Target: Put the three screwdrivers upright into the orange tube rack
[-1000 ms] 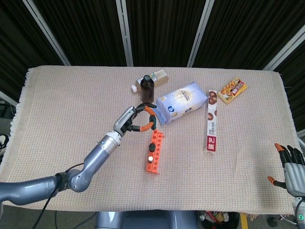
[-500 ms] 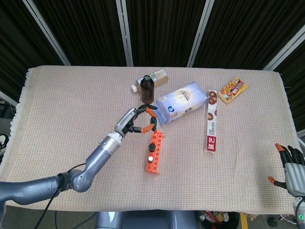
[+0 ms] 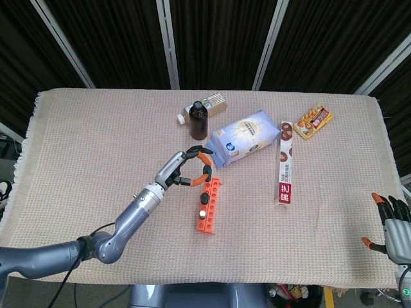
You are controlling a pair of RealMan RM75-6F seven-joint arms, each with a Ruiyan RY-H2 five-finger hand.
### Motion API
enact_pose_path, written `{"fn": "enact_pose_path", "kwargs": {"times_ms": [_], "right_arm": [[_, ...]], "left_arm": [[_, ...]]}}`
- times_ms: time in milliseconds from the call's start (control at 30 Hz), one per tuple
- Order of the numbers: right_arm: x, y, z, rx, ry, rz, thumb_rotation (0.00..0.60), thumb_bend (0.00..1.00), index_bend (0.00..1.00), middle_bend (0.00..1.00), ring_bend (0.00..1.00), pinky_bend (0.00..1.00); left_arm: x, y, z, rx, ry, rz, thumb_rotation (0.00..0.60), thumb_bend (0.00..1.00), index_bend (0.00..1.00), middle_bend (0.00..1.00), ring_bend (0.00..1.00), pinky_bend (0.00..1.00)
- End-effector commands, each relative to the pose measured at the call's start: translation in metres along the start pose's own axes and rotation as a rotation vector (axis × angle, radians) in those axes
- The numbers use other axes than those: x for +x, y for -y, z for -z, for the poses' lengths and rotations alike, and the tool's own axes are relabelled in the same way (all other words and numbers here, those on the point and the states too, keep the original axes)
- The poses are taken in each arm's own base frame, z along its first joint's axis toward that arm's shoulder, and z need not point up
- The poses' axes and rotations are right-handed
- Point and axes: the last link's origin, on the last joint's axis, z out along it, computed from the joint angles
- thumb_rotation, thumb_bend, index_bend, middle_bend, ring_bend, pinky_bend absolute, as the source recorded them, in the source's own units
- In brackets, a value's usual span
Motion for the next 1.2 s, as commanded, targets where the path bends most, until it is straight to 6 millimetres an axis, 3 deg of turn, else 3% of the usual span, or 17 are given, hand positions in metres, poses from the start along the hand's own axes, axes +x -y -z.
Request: {"fn": "enact_pose_path", "kwargs": {"times_ms": [33,367,733,1200], "right_arm": [[0.0,0.0,0.0,0.0,0.0,0.0,0.6,0.0,0.06,0.1,0.0,0.06],[0.0,0.001,-0.002,0.001,0.002,0.0,0.6,0.0,0.06,0.1,0.0,0.06],[0.0,0.001,-0.003,-0.001,0.003,0.006,0.6,0.0,0.06,0.1,0.0,0.06],[-0.001,0.002,-0.004,-0.004,0.008,0.01,0.6,0.0,0.06,0.1,0.0,0.06]], "left_arm": [[-0.002,0.005,0.005,-0.011,0.003,-0.014,0.6,0.46,0.76,0.18,0.01,0.05],[0.0,0.018,0.015,-0.025,-0.008,0.011,0.6,0.47,0.76,0.18,0.0,0.04],[-0.001,0.031,0.013,0.0,-0.003,-0.002,0.6,0.48,0.76,0.18,0.0,0.03],[-0.009,0.038,0.012,-0.032,0.012,-0.206,0.6,0.45,0.75,0.13,0.0,0.0]]}}
